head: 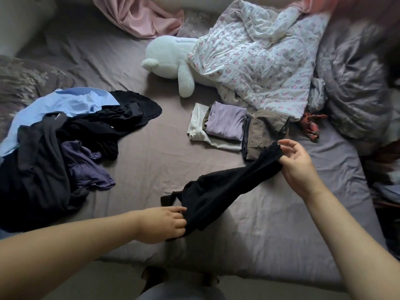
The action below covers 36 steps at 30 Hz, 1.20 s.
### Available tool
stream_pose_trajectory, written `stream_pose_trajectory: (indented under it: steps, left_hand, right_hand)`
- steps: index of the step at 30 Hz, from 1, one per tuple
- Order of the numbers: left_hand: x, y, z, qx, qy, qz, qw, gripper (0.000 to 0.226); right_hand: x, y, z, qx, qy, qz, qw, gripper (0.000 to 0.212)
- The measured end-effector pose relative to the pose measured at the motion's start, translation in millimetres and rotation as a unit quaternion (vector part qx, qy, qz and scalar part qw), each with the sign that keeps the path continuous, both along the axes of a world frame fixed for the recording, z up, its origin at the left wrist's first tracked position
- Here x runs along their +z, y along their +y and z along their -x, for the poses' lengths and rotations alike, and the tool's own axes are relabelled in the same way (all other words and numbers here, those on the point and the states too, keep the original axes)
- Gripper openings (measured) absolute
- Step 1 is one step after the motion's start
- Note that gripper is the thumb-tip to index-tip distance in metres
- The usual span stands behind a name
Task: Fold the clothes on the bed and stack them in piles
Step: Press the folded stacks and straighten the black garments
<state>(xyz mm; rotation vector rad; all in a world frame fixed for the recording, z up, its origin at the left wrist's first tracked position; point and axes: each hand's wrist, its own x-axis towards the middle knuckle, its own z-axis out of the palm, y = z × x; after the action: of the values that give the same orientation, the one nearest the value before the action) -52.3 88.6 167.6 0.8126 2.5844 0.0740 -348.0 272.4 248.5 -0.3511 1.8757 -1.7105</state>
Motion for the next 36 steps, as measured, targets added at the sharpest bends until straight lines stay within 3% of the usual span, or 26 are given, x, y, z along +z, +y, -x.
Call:
stream_pose_trajectory:
  steps: [4,7,9,12,14,15,17,21,23,25,28,31,33,36]
  left_hand:
    - [9.0,14.0,3.1,0.147,-0.142,-0.026,0.979,0.031]
    - [14.8,5.0,7.6,0.310,-0.162,-0.056,0.935,0.029]
    - [10.8,-13.2,6.8,0.351,-0.111,-0.070,0.927,0.040]
    - [10.1,-37.1,3.2,0.380,0.036,-0.126,0.916,0.056]
    - [14.6,-47.1,7.4,0.428,0.088,-0.185,0.880,0.062]
    - [18.6,-53.0,12.0,0.441,0.099,-0.211,0.867,0.060]
    - [25.3,-66.4,21.8,0.418,0.127,-0.213,0.874,0.043]
    - [39.9,-93.0,29.4,0.363,0.175,-0.106,0.909,0.023]
    - [47.1,-100.7,30.1,0.362,0.199,-0.054,0.909,0.021]
    - [52.9,-107.6,31.0,0.379,0.229,-0.021,0.896,0.027]
    - [61.3,-112.8,34.7,0.443,0.269,-0.038,0.855,0.036]
    - [73.6,-107.0,43.6,0.549,0.282,-0.158,0.771,0.021]
    - [86.0,-99.0,51.5,0.583,0.279,-0.247,0.722,0.014]
    - [98.7,-94.1,63.6,0.613,0.257,-0.329,0.671,0.047]
  right_hand:
    - [15.9,12.9,13.1,0.105,0.056,-0.045,0.992,0.051]
    - [38.0,21.5,22.7,0.207,0.135,-0.113,0.963,0.057]
    - [45.7,25.4,30.8,0.264,0.232,-0.212,0.912,0.052]
    - [49.0,30.7,35.0,0.331,0.334,-0.319,0.823,0.059]
    - [49.1,33.6,32.2,0.355,0.341,-0.341,0.801,0.076]
    - [50.4,34.5,30.3,0.350,0.311,-0.339,0.816,0.085]
    - [49.5,38.4,29.9,0.322,0.278,-0.339,0.839,0.087]
    - [36.0,46.2,35.5,0.207,0.367,-0.426,0.801,0.045]
    - [33.0,48.2,34.8,0.145,0.360,-0.433,0.813,0.019]
    - [32.0,50.2,37.4,0.111,0.331,-0.423,0.836,0.013]
    - [26.9,57.2,47.1,0.042,0.308,-0.380,0.871,0.011]
    - [27.0,58.8,48.9,-0.006,0.300,-0.325,0.897,0.015]
    - [30.4,55.6,46.7,-0.010,0.243,-0.264,0.933,0.019]
    - [36.4,52.2,43.8,0.021,0.174,-0.223,0.959,0.035]
